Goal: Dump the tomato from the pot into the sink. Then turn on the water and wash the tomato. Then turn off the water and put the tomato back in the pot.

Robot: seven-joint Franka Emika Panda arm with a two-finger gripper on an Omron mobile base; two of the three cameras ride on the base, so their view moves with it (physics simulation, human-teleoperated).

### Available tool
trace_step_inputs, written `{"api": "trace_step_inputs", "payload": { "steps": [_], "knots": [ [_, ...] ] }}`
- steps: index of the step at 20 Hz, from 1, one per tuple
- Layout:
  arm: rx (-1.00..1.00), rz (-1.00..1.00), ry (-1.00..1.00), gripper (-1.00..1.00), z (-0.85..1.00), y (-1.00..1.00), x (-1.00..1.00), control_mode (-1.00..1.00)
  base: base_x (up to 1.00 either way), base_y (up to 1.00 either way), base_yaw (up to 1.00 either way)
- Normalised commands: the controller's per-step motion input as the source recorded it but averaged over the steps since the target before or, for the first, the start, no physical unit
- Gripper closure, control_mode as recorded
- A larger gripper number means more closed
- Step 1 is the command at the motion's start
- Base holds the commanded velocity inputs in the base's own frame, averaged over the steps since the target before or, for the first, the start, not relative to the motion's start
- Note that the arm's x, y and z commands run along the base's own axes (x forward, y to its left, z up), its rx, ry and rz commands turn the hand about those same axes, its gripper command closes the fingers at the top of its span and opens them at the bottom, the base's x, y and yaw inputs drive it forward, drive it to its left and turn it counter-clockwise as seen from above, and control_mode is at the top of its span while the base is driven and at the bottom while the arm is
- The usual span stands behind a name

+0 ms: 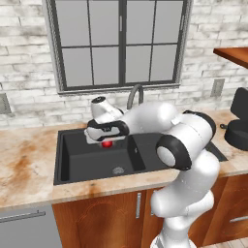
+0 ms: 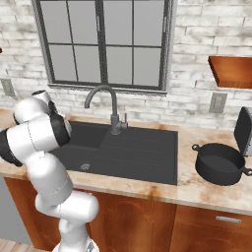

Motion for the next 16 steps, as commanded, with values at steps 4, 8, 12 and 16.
{"api": "trace_step_inputs", "payload": {
  "steps": [4,8,12,16],
  "knots": [
    [-0.01,-0.04,-0.02,1.0,-0.54,0.0,0.56,-1.0,0.0,0.0,0.0],
    [-0.01,-0.05,0.0,1.0,-0.56,0.0,0.54,-1.0,0.0,0.0,0.0],
    [0.0,-0.04,-0.01,1.0,-0.63,0.0,0.61,-1.0,0.0,0.0,0.0],
    [-0.01,-0.04,-0.02,1.0,-0.52,0.0,0.44,-1.0,0.0,0.0,0.0]
  ]
}}
